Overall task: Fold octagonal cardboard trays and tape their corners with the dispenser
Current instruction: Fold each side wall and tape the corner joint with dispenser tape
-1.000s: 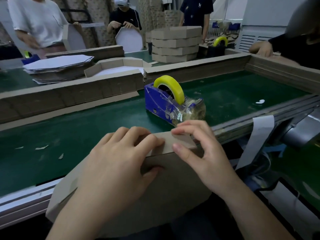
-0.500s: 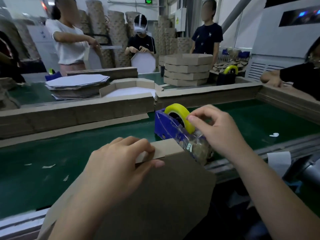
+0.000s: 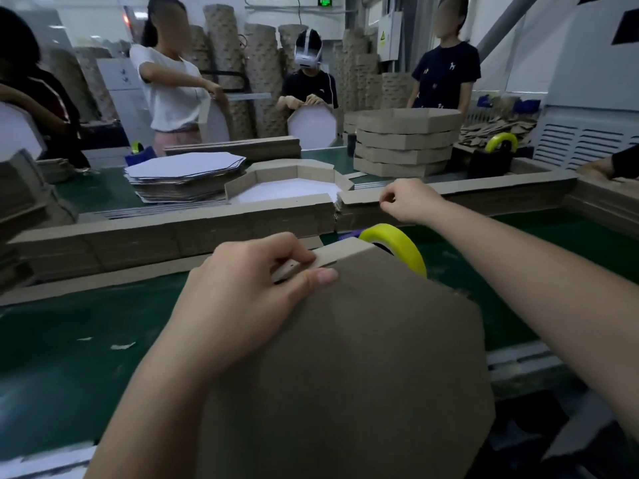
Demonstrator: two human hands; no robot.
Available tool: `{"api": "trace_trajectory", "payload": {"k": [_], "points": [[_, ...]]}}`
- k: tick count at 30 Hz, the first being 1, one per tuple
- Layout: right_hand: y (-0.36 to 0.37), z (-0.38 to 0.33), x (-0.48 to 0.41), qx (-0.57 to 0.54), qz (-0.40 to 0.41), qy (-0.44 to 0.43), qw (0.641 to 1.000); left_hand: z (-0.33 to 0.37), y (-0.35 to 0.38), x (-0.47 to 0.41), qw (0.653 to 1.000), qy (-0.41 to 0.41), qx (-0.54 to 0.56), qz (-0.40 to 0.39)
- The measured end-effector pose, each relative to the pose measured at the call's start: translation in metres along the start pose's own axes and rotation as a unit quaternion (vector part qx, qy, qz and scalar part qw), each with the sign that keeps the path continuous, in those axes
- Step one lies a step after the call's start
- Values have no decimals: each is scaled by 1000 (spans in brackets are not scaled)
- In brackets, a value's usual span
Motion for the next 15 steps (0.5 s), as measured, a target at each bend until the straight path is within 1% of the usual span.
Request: {"api": "trace_trajectory", "payload": {"k": [2,5,8,10,13,15], "points": [[16,1,-23,50,-28,-30,998,-3,0,-7,1000,-16,5,-7],[38,5,-46,137,-67,-81,985,-7,1,-14,999,-36,23,-13],[54,15,-56,163,-82,-98,978,-12,2,-19,998,-51,32,-21],[60,19,-58,162,-55,-104,980,-14,3,-22,997,-56,42,-25],[61,18,-59,168,17,-121,978,-18,5,-24,996,-64,49,-29],[63,18,-58,174,49,-137,974,-18,6,-24,996,-68,52,-31]]}}
Point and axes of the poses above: each hand's wrist, its own x-axis away from the middle knuckle, its own y-axis out of the palm, z = x × y, the point moved 3 cm from there along -x, towards the middle knuckle, and after that the axes turned 11 degrees about z, right-handed, at the moved point
